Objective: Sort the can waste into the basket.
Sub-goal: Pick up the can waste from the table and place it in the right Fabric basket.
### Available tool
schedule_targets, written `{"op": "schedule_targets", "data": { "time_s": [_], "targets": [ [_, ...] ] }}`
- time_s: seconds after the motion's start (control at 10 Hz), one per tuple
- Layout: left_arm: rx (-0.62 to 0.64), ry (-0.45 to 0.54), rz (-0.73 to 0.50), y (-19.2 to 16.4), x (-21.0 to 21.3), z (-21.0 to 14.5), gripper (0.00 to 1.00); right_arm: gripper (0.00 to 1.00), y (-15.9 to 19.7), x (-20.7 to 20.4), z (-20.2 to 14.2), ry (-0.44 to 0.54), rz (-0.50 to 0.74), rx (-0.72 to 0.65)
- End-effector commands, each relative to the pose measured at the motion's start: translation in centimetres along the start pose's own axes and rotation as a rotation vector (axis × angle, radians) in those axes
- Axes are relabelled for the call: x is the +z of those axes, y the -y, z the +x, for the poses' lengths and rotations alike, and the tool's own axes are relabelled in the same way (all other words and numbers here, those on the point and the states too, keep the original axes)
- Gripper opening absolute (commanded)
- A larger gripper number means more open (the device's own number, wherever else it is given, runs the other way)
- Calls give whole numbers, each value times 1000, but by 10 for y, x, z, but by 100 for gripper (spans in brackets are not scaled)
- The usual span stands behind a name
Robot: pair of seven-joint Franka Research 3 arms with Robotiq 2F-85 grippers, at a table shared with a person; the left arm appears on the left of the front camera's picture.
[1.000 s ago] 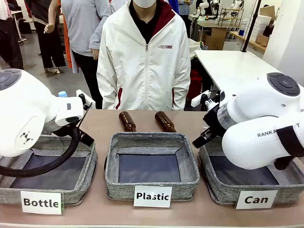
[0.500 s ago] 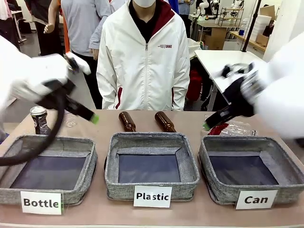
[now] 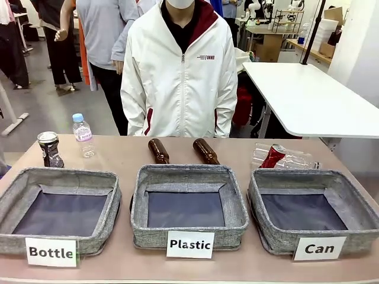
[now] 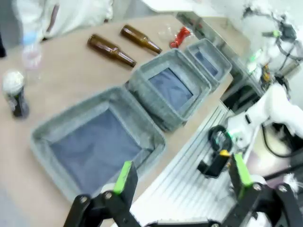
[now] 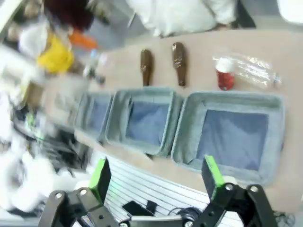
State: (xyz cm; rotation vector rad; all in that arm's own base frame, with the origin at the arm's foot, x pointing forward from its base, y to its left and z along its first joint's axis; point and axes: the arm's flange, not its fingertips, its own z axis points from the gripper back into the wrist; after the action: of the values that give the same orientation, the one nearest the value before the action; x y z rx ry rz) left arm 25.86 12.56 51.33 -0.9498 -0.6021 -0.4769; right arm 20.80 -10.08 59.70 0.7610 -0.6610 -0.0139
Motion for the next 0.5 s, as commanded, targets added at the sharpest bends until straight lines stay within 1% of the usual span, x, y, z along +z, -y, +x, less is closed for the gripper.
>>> {"op": "schedule_targets", "data": {
  "time_s": [0.0, 0.1, 0.2, 0.3, 0.4],
  "targets": [
    [229, 190, -68, -83, 34, -36, 100, 100, 101, -11, -64, 135, 88, -188],
    [267, 356, -147, -103, 47, -46, 100, 100, 140, -3, -69, 176, 182, -284],
    [293, 470, -167, -101, 41, -60, 100, 100, 185, 1, -77, 178, 223, -410],
    [314, 513, -190, -96, 25, -59, 100, 100, 214, -2, -87, 185, 270, -493],
    [334, 511, -216, -103, 10, -48, 100, 100, 233, -10, -95, 202, 304, -553]
  ]
}}
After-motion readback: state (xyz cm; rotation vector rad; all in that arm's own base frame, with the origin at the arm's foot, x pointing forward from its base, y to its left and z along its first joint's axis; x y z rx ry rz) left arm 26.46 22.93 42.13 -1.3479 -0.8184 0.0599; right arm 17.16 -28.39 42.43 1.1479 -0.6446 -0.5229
